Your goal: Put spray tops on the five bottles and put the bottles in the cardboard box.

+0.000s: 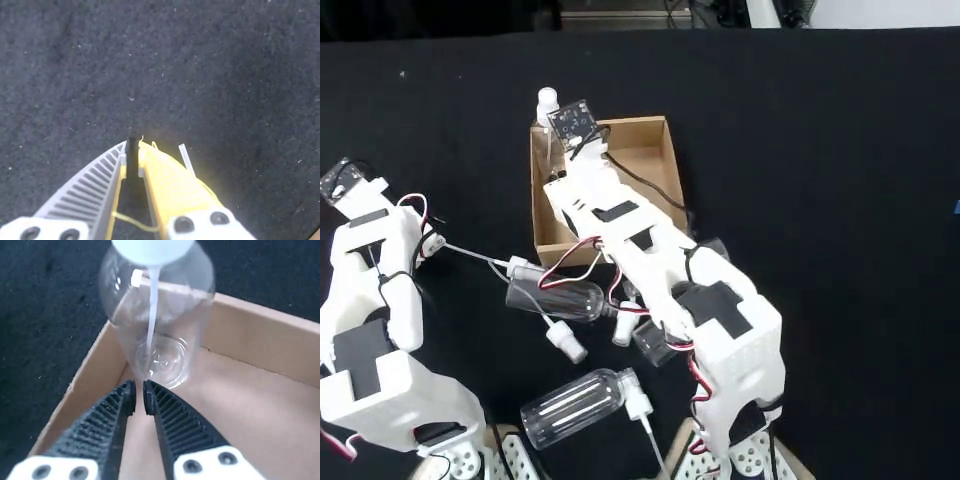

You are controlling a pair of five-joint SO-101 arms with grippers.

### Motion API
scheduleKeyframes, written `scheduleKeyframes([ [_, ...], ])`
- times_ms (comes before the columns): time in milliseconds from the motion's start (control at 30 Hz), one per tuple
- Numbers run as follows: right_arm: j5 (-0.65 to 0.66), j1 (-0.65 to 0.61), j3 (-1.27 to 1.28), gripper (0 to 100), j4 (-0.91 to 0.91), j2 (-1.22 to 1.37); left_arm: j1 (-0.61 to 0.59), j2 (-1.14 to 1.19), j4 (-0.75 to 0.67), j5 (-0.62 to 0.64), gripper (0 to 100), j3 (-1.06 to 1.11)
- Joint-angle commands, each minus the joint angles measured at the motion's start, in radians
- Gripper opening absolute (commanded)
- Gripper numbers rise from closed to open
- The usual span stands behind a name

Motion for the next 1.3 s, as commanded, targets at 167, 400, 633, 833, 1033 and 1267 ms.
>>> scheduleKeyframes([
  [167,0.000,-0.011,0.005,1.1,-0.023,-0.113,0.028,-0.035,-0.017,0.006,3,-0.016],
  [400,0.008,-0.002,0.289,1.2,-0.008,-0.473,0.027,-0.034,-0.017,0.002,3,-0.016],
  [633,0.064,0.098,0.335,7.5,0.523,-0.908,0.027,-0.046,-0.003,-0.015,3,-0.018],
  [833,0.192,0.282,0.292,15.9,0.913,-1.162,0.028,-0.118,0.308,-0.249,3,-0.219],
  [1033,0.279,0.532,0.349,15.8,1.059,-1.233,0.028,-0.161,0.697,-0.621,10,-0.479],
  [1267,0.358,0.772,0.515,15.8,0.987,-1.237,0.093,-0.183,1.051,-1.122,26,-0.585],
])
